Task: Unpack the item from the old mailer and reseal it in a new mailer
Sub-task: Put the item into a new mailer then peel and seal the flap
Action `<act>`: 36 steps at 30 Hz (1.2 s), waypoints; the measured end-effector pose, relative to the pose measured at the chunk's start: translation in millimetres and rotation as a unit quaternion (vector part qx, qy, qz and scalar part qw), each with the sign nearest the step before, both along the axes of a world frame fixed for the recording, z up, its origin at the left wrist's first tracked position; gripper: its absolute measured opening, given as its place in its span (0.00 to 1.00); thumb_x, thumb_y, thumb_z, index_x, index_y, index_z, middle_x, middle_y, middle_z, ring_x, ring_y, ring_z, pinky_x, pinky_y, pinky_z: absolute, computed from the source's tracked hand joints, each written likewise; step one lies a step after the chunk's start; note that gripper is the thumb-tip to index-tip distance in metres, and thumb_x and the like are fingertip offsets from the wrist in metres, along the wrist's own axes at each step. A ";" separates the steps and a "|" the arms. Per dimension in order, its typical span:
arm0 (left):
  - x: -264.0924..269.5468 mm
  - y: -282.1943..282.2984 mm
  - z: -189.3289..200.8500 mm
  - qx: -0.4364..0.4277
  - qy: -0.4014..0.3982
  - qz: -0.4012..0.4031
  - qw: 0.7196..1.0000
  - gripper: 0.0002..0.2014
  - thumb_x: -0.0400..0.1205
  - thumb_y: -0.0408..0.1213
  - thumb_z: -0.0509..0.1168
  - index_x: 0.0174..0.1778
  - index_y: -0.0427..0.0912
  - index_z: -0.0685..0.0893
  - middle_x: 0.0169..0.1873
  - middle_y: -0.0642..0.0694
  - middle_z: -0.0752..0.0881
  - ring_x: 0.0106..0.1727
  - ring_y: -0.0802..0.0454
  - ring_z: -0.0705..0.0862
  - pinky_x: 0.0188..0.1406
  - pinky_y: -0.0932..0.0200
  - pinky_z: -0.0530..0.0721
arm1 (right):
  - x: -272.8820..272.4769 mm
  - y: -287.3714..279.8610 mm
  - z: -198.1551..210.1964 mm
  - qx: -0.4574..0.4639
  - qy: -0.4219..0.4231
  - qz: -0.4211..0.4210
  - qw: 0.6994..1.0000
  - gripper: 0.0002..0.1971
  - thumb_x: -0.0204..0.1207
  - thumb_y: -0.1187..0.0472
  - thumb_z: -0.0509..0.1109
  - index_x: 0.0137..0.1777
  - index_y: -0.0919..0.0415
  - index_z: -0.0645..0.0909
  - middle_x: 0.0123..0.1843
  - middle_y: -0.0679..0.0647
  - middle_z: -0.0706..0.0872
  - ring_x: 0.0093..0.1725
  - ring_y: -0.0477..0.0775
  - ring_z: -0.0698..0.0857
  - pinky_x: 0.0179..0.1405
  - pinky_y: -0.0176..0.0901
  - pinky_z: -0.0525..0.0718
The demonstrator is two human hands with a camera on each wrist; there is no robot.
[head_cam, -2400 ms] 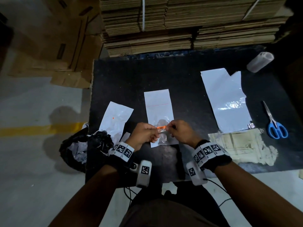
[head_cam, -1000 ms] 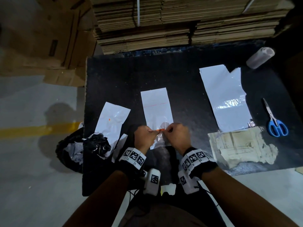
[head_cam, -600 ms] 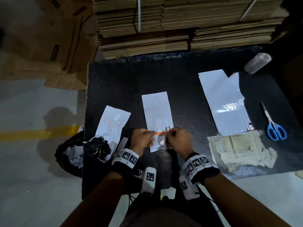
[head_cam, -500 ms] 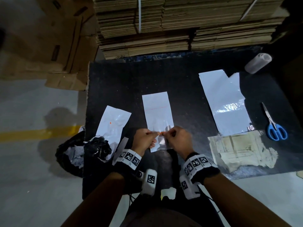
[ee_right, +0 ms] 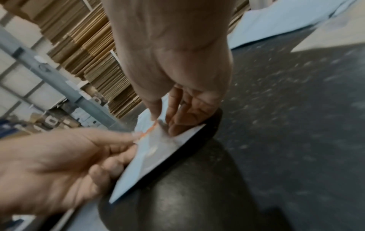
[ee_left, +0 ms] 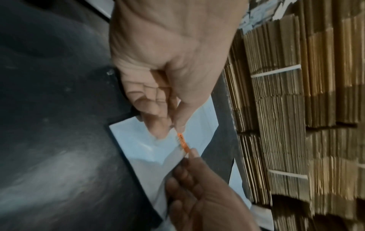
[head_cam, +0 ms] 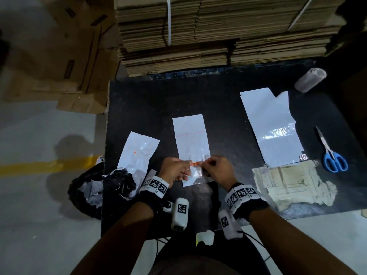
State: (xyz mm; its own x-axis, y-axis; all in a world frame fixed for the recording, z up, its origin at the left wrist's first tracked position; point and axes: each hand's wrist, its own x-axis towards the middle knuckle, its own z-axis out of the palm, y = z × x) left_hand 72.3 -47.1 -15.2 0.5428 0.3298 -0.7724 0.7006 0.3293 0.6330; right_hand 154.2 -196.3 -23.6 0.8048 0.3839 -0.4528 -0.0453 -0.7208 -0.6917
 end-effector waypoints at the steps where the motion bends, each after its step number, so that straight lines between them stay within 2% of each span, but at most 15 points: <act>1: -0.8 -0.5 0.0 0.004 -0.004 -0.003 1.000 0.14 0.76 0.39 0.75 0.39 0.30 0.82 0.27 0.36 0.86 0.17 0.50 0.80 0.17 0.66 0.70 | -0.7 -0.2 2.0 -0.008 -0.010 0.008 1.000 0.18 0.69 0.43 0.77 0.32 0.58 0.84 0.28 0.50 0.88 0.27 0.46 0.83 0.29 0.39 0.80; 3: -2.1 -1.6 -0.6 0.014 -0.011 -0.018 1.000 0.15 0.74 0.38 0.76 0.40 0.30 0.82 0.27 0.36 0.86 0.17 0.48 0.80 0.17 0.65 0.70 | -2.2 1.4 6.2 -0.041 -0.038 0.028 0.998 0.16 0.68 0.42 0.78 0.35 0.56 0.85 0.29 0.46 0.85 0.28 0.42 0.81 0.25 0.32 0.73; 5: -2.1 -2.8 -1.3 0.025 -0.015 -0.032 0.999 0.13 0.75 0.35 0.75 0.41 0.29 0.80 0.26 0.35 0.85 0.16 0.49 0.80 0.15 0.66 0.69 | -2.9 4.4 7.4 -0.054 -0.054 0.045 0.996 0.14 0.67 0.45 0.79 0.37 0.54 0.84 0.29 0.44 0.83 0.28 0.41 0.79 0.24 0.29 0.69; 7: -0.4 -3.1 -1.8 0.028 -0.013 -0.036 0.999 0.11 0.76 0.33 0.74 0.41 0.30 0.80 0.26 0.35 0.85 0.16 0.50 0.80 0.14 0.67 0.69 | -1.3 5.3 4.7 -0.046 -0.040 0.053 0.997 0.12 0.69 0.47 0.79 0.38 0.55 0.84 0.30 0.46 0.83 0.29 0.43 0.80 0.24 0.31 0.70; 11: 0.4 -0.8 -0.7 0.018 -0.008 -0.046 0.999 0.10 0.78 0.31 0.72 0.41 0.28 0.80 0.26 0.35 0.85 0.16 0.51 0.81 0.14 0.67 0.69 | 3.3 2.4 1.4 -0.035 -0.012 0.040 0.998 0.12 0.75 0.51 0.73 0.34 0.57 0.86 0.30 0.51 0.89 0.30 0.50 0.86 0.31 0.38 0.80; 14: -0.5 2.0 0.4 0.008 -0.010 -0.053 0.998 0.08 0.79 0.31 0.71 0.39 0.29 0.81 0.26 0.35 0.86 0.16 0.50 0.81 0.14 0.68 0.69 | 2.6 4.5 3.7 -0.042 -0.020 0.039 0.998 0.18 0.75 0.45 0.71 0.32 0.58 0.86 0.27 0.51 0.88 0.28 0.47 0.86 0.27 0.36 0.78; 16: 0.3 1.7 0.3 0.011 -0.008 -0.055 0.998 0.08 0.79 0.30 0.70 0.38 0.30 0.81 0.26 0.35 0.86 0.15 0.51 0.81 0.14 0.68 0.69 | 1.5 6.7 3.2 -0.051 -0.025 0.041 0.998 0.17 0.73 0.43 0.73 0.35 0.57 0.86 0.29 0.50 0.88 0.30 0.48 0.86 0.27 0.36 0.77; 18: 1.0 0.2 -0.1 0.020 -0.003 -0.056 0.998 0.07 0.80 0.29 0.69 0.38 0.30 0.80 0.26 0.34 0.85 0.14 0.51 0.80 0.13 0.68 0.68 | 2.2 7.5 2.1 -0.050 -0.021 0.044 0.998 0.14 0.73 0.46 0.73 0.37 0.57 0.86 0.31 0.52 0.89 0.32 0.52 0.87 0.32 0.40 0.82; 20: 1.6 -1.7 -0.7 0.032 -0.001 -0.055 0.998 0.08 0.80 0.28 0.69 0.36 0.30 0.80 0.26 0.34 0.84 0.14 0.51 0.79 0.13 0.68 0.68 | 3.3 6.0 2.5 -0.041 -0.014 0.041 0.998 0.13 0.76 0.49 0.71 0.36 0.58 0.86 0.32 0.54 0.89 0.33 0.55 0.88 0.37 0.48 0.87; 21: 2.0 -2.7 -1.0 0.038 0.000 -0.052 0.998 0.08 0.79 0.28 0.69 0.35 0.30 0.80 0.26 0.33 0.84 0.14 0.51 0.79 0.13 0.68 0.69 | 3.9 4.3 4.1 -0.037 -0.010 0.039 0.999 0.14 0.76 0.49 0.71 0.35 0.58 0.86 0.31 0.54 0.89 0.32 0.54 0.88 0.37 0.50 0.88; 25: 5.3 -8.2 -2.3 0.050 0.009 -0.024 0.998 0.10 0.78 0.28 0.70 0.32 0.32 0.79 0.25 0.34 0.84 0.13 0.51 0.77 0.14 0.68 0.69 | 3.8 2.0 13.2 -0.051 -0.016 0.078 0.996 0.14 0.73 0.45 0.74 0.37 0.56 0.85 0.31 0.50 0.87 0.32 0.49 0.85 0.34 0.41 0.82; 29: 8.0 -13.4 2.2 0.020 0.017 0.011 1.000 0.10 0.77 0.29 0.72 0.32 0.33 0.80 0.24 0.36 0.82 0.15 0.51 0.77 0.16 0.66 0.69 | 12.9 1.8 14.6 -0.077 -0.033 0.119 0.989 0.11 0.76 0.51 0.71 0.39 0.58 0.86 0.39 0.57 0.90 0.40 0.58 0.88 0.40 0.47 0.85; 32: 8.8 -16.0 13.2 0.011 0.007 0.055 0.998 0.08 0.78 0.31 0.72 0.36 0.31 0.81 0.24 0.36 0.82 0.16 0.50 0.79 0.19 0.64 0.72 | 25.7 -4.2 27.1 -0.094 -0.053 0.138 0.984 0.09 0.77 0.57 0.66 0.42 0.58 0.88 0.44 0.58 0.91 0.47 0.61 0.88 0.42 0.45 0.81; 34: 10.9 -19.3 24.7 0.040 -0.022 0.069 0.997 0.08 0.78 0.32 0.71 0.38 0.30 0.82 0.25 0.35 0.82 0.17 0.51 0.79 0.19 0.64 0.73 | 35.7 -8.6 39.9 -0.097 -0.080 0.173 0.977 0.09 0.78 0.57 0.65 0.46 0.57 0.87 0.46 0.59 0.91 0.48 0.62 0.88 0.41 0.44 0.80; 36: 13.9 -24.0 38.6 0.131 -0.050 0.041 0.989 0.08 0.78 0.32 0.71 0.36 0.31 0.83 0.26 0.37 0.83 0.18 0.52 0.79 0.20 0.64 0.75 | 44.1 -12.5 53.9 -0.081 -0.126 0.209 0.966 0.09 0.78 0.57 0.65 0.50 0.58 0.85 0.48 0.59 0.89 0.49 0.63 0.87 0.42 0.45 0.81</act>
